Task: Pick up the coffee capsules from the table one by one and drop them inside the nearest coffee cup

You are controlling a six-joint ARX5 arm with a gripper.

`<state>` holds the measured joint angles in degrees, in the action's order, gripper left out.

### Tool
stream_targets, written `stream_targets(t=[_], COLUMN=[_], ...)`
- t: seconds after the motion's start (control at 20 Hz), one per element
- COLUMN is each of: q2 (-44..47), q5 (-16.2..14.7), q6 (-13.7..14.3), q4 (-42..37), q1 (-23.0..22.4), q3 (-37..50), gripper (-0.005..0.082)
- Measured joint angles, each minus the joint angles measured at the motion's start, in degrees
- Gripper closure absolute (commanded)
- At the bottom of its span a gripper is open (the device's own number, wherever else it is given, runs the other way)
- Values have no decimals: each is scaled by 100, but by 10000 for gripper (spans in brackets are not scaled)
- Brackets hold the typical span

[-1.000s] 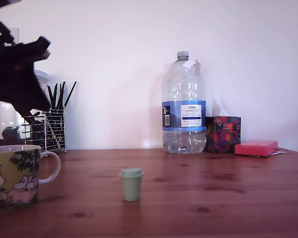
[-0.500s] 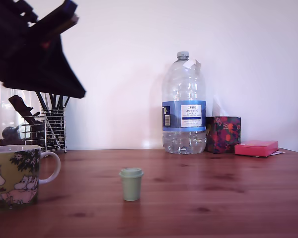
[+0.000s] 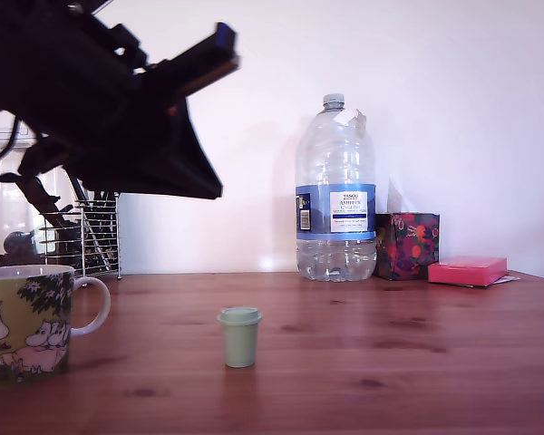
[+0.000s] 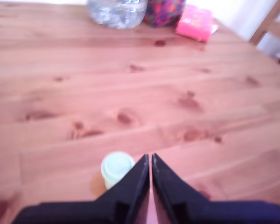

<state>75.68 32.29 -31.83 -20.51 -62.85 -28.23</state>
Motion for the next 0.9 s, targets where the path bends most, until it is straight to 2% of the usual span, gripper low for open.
stream_targets(t=[0.15,0.2,0.4,0.45,0.5,0.6,0.65,0.9], q2=[654,813,1185,1185,1185,1185,1185,1185], q5=[643,721,743,754,767,767,763,662], q6=[-299,-391,-426,-426,-426,-426,-424,-400], q4=[-258,-345,-487,-501,-529,-527,-535,-518], q1=[-365,-424,-468,-459,-452,-457,-457,-455], q3=[0,0,0,0,0,0,0,0], gripper=[790,790,774,724,618,305,241,240])
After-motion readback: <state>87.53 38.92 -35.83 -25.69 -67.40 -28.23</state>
